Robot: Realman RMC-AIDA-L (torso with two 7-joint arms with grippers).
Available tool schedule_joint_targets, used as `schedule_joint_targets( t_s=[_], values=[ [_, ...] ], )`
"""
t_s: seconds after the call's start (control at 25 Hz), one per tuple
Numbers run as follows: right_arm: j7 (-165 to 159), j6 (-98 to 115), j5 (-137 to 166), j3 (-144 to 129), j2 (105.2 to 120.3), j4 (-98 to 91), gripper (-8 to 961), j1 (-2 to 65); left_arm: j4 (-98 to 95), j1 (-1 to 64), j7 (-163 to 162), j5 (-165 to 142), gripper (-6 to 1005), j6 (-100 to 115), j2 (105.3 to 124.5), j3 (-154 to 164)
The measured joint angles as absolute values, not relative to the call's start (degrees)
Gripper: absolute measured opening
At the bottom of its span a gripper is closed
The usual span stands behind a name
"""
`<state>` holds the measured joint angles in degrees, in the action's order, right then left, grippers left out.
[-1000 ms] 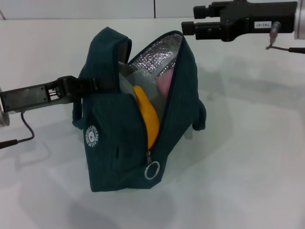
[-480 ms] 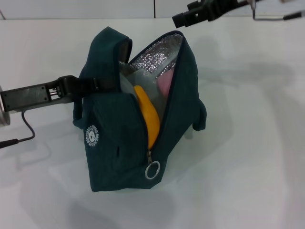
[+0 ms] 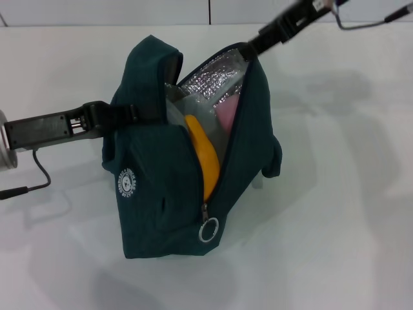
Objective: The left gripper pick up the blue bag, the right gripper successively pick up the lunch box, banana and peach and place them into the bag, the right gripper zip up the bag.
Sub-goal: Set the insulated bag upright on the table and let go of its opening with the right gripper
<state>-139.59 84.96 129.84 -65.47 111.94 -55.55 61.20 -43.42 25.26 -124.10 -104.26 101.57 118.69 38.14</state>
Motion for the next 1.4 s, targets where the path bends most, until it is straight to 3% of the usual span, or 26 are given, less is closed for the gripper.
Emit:
schedule_joint_targets(
  t_s=[0.16,0.48,0.92,1.0,1.24,1.4],
  values=[
    [-139.7,85.6,131.6,-65.5,112.8,-54.8,619,61.1,-43.4,25.3,-124.1,-104.2,54,101.5,118.72,38.1],
    [-139.7,85.2,131.8,-65.5,113.16,-52.0,617,60.9,-43.4,25.2,-124.1,-104.3,54,101.5,118.74,38.1],
    [-138.7,82.1,131.2,-65.4,113.97,-52.5,523,58.5,-43.4,24.8,-124.1,-104.4,54,101.6,118.83,38.2],
    [-138.4,81.9,130.9,-65.4,114.07,-52.6,349,58.3,-43.4,24.7,-124.1,-104.4,54,101.6,118.83,38.2],
    [-137.4,81.9,130.8,-65.4,114.6,-52.7,119,58.3,-42.5,25.0,-123.6,-104.5,54,101.7,118.7,38.2],
    [-136.4,82.2,130.6,-65.4,114.8,-54.3,81,57.8,-42.1,25.3,-123.0,-104.5,54,101.6,118.6,38.2]
  ],
)
